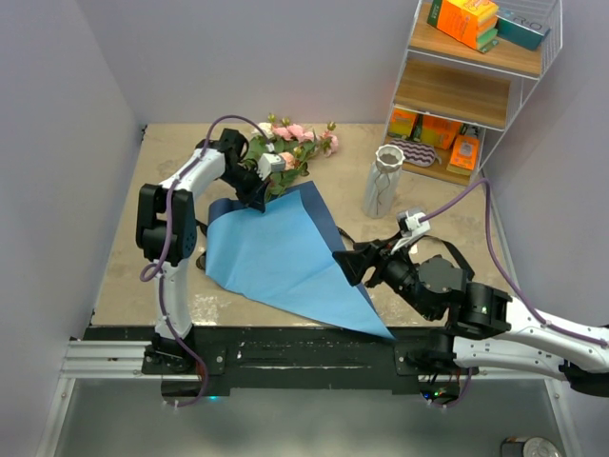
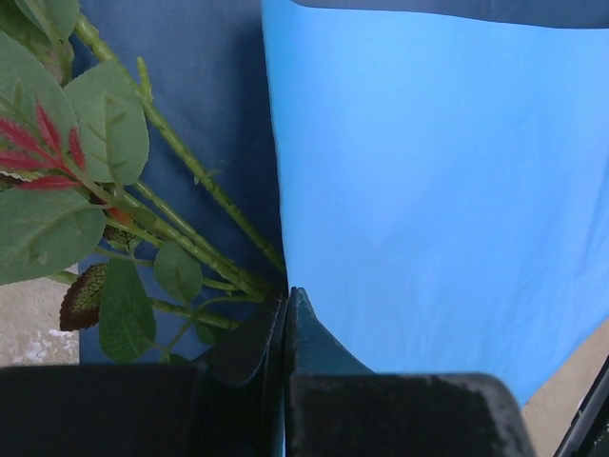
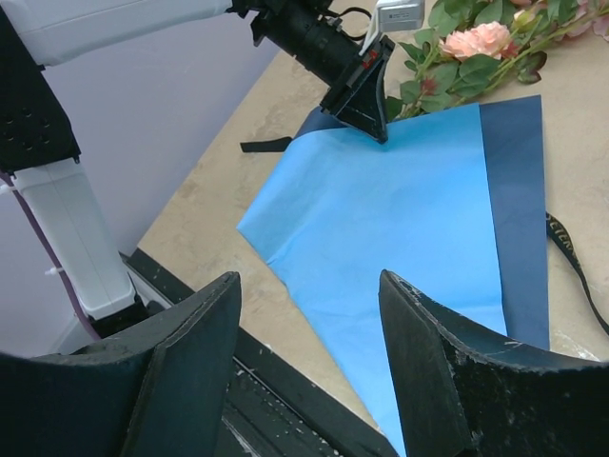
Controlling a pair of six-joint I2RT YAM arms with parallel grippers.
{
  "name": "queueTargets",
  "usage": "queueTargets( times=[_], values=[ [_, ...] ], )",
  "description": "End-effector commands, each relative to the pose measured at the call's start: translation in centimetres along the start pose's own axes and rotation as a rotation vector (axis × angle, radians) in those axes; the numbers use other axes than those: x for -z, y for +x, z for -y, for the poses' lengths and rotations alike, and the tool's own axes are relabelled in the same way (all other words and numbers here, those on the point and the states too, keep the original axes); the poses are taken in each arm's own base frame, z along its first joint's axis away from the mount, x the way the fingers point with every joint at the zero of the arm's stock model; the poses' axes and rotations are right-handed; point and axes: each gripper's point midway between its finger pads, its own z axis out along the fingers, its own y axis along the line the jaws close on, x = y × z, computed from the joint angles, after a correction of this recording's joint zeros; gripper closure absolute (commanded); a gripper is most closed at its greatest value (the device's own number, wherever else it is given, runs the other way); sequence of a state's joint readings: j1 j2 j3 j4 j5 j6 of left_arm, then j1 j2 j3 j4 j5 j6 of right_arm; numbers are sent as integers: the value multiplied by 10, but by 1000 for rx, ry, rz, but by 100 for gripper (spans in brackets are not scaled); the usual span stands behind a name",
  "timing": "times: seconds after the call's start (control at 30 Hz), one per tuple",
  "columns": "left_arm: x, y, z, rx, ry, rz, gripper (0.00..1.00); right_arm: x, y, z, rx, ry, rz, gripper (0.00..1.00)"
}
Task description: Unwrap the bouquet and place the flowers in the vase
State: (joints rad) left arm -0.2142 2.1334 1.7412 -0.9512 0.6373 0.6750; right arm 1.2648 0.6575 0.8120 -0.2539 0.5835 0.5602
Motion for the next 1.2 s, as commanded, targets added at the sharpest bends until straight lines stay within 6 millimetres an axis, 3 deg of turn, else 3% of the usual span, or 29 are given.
queueTargets(
  times=[0.0, 0.27, 0.37, 0.53, 0.73, 0.77, 1.0, 1.07, 1.17],
  values=[
    [25, -31, 10, -82, -44, 60, 100, -1, -14, -10, -27, -25, 35, 37],
    [52, -39, 44, -138, -16, 91, 100, 3, -26, -10, -18, -12, 49, 38],
    [70, -43, 68, -180, 7, 119, 100, 3, -32, -11, -10, -9, 57, 37],
    [104, -38, 128, -235, 103, 149, 100, -5, -32, -13, 25, 23, 49, 37],
    [137, -14, 191, -333, 128, 174, 100, -12, -48, -23, 50, 31, 64, 37],
    [134, -3, 197, -354, 128, 155, 100, -13, -52, -26, 54, 29, 67, 38],
    [143, 23, 264, -529, 135, 157, 94, -17, -70, -35, 83, 41, 96, 38],
    [145, 29, 273, -553, 145, 170, 93, -21, -72, -37, 90, 51, 94, 38],
    [152, 40, 280, -616, 106, 183, 93, -35, -56, -41, 106, 55, 54, 39]
  ],
)
